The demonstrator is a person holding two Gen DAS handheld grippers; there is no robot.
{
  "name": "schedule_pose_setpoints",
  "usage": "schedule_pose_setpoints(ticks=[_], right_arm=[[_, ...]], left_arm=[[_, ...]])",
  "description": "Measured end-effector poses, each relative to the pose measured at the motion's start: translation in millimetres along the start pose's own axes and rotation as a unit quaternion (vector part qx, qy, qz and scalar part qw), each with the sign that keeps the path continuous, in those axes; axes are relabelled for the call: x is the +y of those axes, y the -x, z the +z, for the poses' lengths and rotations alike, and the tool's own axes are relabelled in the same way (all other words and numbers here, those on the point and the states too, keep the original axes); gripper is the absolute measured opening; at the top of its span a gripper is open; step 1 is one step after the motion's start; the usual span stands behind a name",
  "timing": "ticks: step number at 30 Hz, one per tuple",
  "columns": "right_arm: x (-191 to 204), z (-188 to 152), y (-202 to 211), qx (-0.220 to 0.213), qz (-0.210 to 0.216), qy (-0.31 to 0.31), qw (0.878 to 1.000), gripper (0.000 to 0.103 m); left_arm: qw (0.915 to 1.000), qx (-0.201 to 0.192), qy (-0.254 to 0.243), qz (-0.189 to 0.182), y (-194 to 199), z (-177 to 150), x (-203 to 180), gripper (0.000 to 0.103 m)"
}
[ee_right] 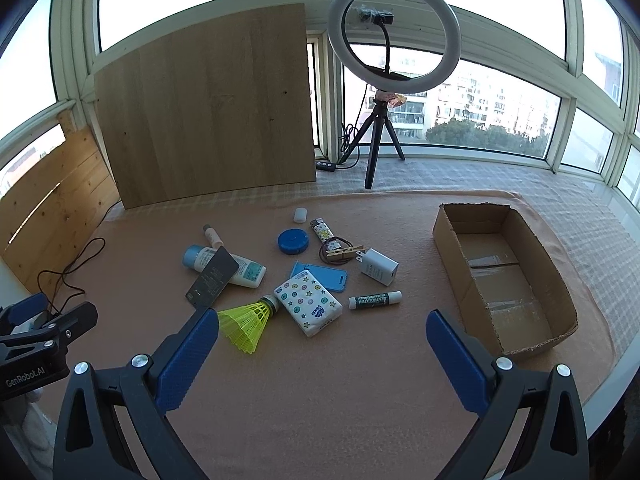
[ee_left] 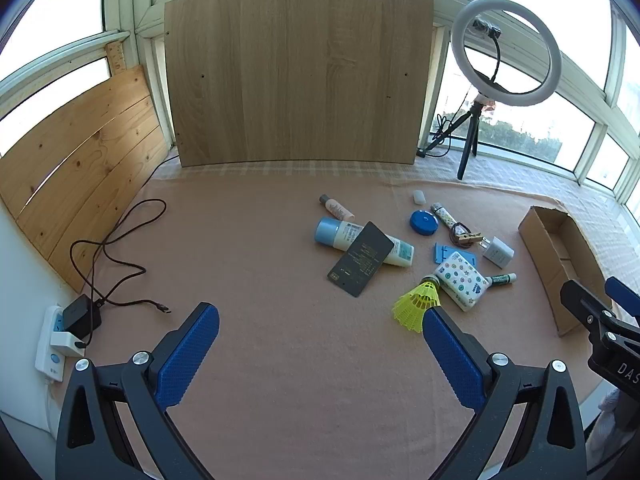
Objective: Organize objects
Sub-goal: 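Move the right tool toward the white star-patterned tissue pack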
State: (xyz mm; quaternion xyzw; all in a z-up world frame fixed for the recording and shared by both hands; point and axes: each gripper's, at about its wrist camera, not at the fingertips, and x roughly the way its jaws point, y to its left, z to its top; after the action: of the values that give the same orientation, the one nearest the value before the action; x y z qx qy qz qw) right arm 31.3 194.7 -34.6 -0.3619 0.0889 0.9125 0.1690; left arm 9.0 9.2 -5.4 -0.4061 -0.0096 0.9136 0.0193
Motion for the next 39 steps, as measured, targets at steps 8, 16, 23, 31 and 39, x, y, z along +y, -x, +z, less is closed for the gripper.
schedule_pose_setpoints(ticks=[8,16,23,31,39], right_arm=[[-0.5,0.2,-2.4,0.003,-0.004,0.000,1.000,0.103],[-1.9,-0.5,-3.0,0.005,-0.005,-0.002,1.000,0.103],[-2.9,-1.1,-4.1,0.008,-0.005,-0.002,1.000,0.103],[-3.3,-0.6,-3.4,0.008,-0.007,-0.003,1.000,0.103],[-3.8,-0.4,-3.6,0.009,-0.007,-0.004,1.000,0.103]], left_arm=[[1.0000,0.000,-0.002,-0.004,-1.8,0.5,-0.6,0.103],[1.0000,0.000,-0.004,-0.005,-2.1,0.3,-2.8,0.103],[1.0000,0.000,-0.006,-0.006,-2.7,1.1,-5.3,0.103],[0.9999,0.000,-0.007,-0.007,-3.0,0.1,-7.6,0.103],[0.9999,-0.001,-0.009,-0.009,-2.3,0.4,-9.3,0.103]])
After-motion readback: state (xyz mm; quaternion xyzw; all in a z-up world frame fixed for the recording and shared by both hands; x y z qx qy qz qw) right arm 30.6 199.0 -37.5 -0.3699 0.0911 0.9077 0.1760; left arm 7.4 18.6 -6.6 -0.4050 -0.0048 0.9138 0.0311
